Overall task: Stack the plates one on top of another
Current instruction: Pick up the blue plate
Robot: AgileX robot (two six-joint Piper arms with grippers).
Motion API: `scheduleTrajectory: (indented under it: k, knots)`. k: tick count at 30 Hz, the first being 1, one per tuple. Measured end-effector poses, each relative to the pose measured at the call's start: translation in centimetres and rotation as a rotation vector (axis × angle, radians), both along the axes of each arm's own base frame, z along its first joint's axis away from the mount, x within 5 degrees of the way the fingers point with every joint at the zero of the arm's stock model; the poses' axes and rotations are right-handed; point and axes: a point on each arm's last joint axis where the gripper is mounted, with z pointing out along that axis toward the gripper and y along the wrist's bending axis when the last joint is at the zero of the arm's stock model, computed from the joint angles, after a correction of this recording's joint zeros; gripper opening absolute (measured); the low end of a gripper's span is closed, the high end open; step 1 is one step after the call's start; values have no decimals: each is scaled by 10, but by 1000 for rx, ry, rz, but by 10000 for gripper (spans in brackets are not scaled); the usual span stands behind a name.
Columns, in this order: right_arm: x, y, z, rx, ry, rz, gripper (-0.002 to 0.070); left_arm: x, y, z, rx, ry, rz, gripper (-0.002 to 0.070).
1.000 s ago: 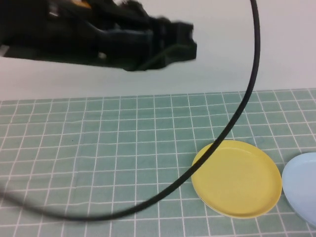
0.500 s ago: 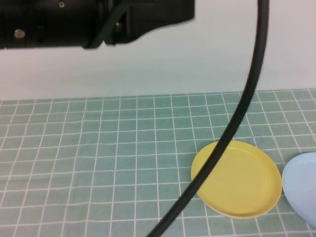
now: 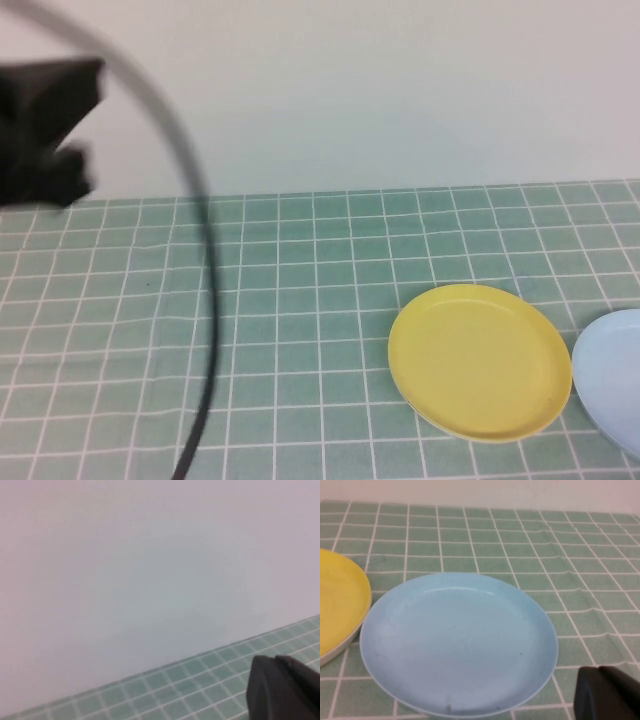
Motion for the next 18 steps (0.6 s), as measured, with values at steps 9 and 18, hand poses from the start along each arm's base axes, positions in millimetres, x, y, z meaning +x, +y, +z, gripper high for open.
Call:
scheduleTrajectory:
  k: [9, 18]
  knots:
    - [0, 0, 0, 0, 0, 0, -2, -83, 48, -90, -90, -39, 218, -1]
    - [0, 0, 0, 0, 0, 0, -2, -104, 62, -153, -123, -182, 359, -1]
